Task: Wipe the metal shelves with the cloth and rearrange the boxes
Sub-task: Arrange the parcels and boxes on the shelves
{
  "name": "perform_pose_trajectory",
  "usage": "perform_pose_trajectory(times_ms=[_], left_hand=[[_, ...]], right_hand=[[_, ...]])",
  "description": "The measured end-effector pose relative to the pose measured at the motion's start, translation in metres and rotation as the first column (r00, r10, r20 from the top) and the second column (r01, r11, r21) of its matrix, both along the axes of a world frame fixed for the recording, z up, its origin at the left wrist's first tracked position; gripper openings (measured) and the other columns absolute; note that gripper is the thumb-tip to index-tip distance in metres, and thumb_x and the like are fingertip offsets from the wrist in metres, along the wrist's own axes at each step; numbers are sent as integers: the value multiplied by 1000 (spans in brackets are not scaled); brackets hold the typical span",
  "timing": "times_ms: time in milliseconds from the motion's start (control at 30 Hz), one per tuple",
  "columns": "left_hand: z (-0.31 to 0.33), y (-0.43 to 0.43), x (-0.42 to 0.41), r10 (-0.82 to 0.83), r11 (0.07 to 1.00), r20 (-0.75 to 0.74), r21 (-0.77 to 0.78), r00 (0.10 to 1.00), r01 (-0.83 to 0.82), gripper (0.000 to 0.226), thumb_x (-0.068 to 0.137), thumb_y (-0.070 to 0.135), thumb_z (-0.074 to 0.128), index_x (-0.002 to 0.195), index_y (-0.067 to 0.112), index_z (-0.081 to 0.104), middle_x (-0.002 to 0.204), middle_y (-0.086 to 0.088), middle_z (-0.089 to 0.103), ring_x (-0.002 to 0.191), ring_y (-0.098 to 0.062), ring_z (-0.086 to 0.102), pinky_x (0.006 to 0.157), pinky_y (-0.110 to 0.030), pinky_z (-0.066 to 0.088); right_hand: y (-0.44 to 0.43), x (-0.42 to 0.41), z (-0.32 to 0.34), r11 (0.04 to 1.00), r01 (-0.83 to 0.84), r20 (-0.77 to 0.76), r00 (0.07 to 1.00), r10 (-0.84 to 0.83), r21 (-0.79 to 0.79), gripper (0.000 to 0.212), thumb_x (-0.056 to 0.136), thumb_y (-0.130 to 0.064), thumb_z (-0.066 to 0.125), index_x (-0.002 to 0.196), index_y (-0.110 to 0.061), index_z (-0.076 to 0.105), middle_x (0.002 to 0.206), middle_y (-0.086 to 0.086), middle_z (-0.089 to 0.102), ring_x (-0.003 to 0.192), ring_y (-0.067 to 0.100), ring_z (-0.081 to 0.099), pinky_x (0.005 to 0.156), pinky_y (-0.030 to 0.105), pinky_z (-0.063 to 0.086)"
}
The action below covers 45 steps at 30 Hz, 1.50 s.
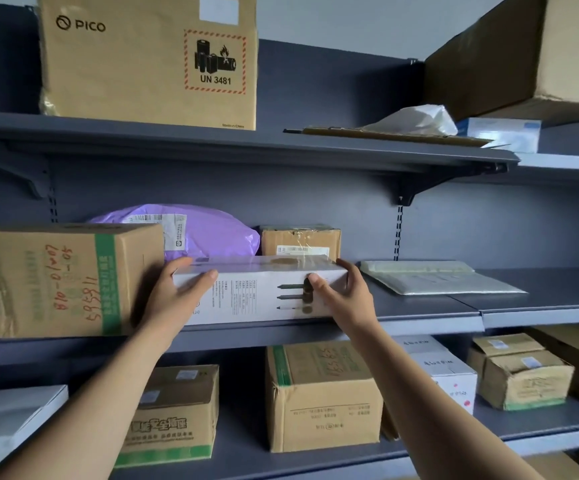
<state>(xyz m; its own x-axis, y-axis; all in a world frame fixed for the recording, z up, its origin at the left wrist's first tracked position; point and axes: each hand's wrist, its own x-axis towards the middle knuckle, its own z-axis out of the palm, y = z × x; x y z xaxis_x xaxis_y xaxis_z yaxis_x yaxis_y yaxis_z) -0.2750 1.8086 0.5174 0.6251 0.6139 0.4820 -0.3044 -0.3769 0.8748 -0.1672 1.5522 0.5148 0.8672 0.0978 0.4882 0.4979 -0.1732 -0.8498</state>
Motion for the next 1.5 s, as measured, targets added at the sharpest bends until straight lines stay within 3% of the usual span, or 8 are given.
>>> perform_pose_trajectory(times_ms=[133, 533, 733, 800, 933, 1033, 1300, 1500], left_hand=[[4, -23, -22, 31, 999, 3, -22, 1000, -31, 37, 90, 30, 75, 119, 33, 54, 99, 25, 55, 85, 5, 53, 65, -16, 40], [11, -104, -112, 51, 998, 7, -30, 999, -51, 44, 91, 29, 74, 130, 26, 55, 102, 15, 61, 85, 3, 56, 58, -11, 42], [4, -135, -141, 27, 999, -22, -19, 999, -27, 41, 90, 29, 74, 125, 31, 53, 100, 15, 62, 85, 0, 58, 56, -13, 45], [-3, -143, -147, 12, 999, -33, -36, 999, -14, 48, 89, 31, 76, 130, 31, 51, 106, 14, 63, 91, -2, 60, 65, -18, 47], [-37, -155, -160, 2, 995, -100, -95, 995, -12, 66, 86, 41, 78, 142, 30, 45, 125, 4, 62, 107, -13, 62, 80, -27, 50], [-73, -165, -175, 46, 992, -169, -108, 985, -64, 59, 87, 41, 76, 137, 27, 47, 122, 4, 59, 96, -6, 58, 68, -18, 44], [-204, -164, -211, -3, 963, -472, -240, 881, -126, 71, 73, 65, 78, 129, 33, 47, 119, 5, 63, 104, -18, 61, 81, -35, 54], [-296, -151, -226, -7, 942, -633, -264, 774, -207, 60, 71, 66, 79, 113, 30, 58, 110, 6, 69, 98, -13, 64, 80, -31, 53]], right_hand=[[-16, -20, 3, 1000, -22, -7, 1000, 22, -20, 71, 86, -51, 75, 147, -27, 45, 141, -1, 55, 136, 20, 45, 98, 28, 37], [-90, -93, 3, 996, -82, 34, 996, 81, 32, 63, 88, -46, 75, 142, -26, 50, 114, -14, 52, 111, 13, 51, 88, 26, 43], [-121, -121, -13, 998, -46, 13, 999, 45, 45, 70, 84, -52, 77, 144, -28, 50, 129, 2, 61, 119, 25, 59, 98, 47, 53], [-133, -130, -22, 998, -34, -2, 999, 34, 48, 70, 83, -54, 76, 143, -30, 50, 130, 5, 61, 120, 27, 59, 99, 50, 52], [-149, -141, -43, 999, -24, -32, 999, 23, -27, 71, 83, -58, 75, 143, -29, 49, 139, 6, 57, 125, 31, 56, 100, 53, 51], [-153, -155, -76, 997, -14, -73, 997, 8, -80, 74, 81, -62, 74, 142, -28, 51, 138, 5, 58, 125, 31, 55, 98, 49, 51], [-154, -191, -202, 966, -71, -330, 944, -15, -247, 73, 85, -57, 73, 142, -17, 51, 136, 11, 60, 126, 35, 56, 100, 42, 47], [-138, -206, -289, 922, -142, -521, 850, -73, -360, 77, 83, -62, 71, 143, -19, 51, 137, 11, 61, 127, 36, 56, 101, 42, 45]])
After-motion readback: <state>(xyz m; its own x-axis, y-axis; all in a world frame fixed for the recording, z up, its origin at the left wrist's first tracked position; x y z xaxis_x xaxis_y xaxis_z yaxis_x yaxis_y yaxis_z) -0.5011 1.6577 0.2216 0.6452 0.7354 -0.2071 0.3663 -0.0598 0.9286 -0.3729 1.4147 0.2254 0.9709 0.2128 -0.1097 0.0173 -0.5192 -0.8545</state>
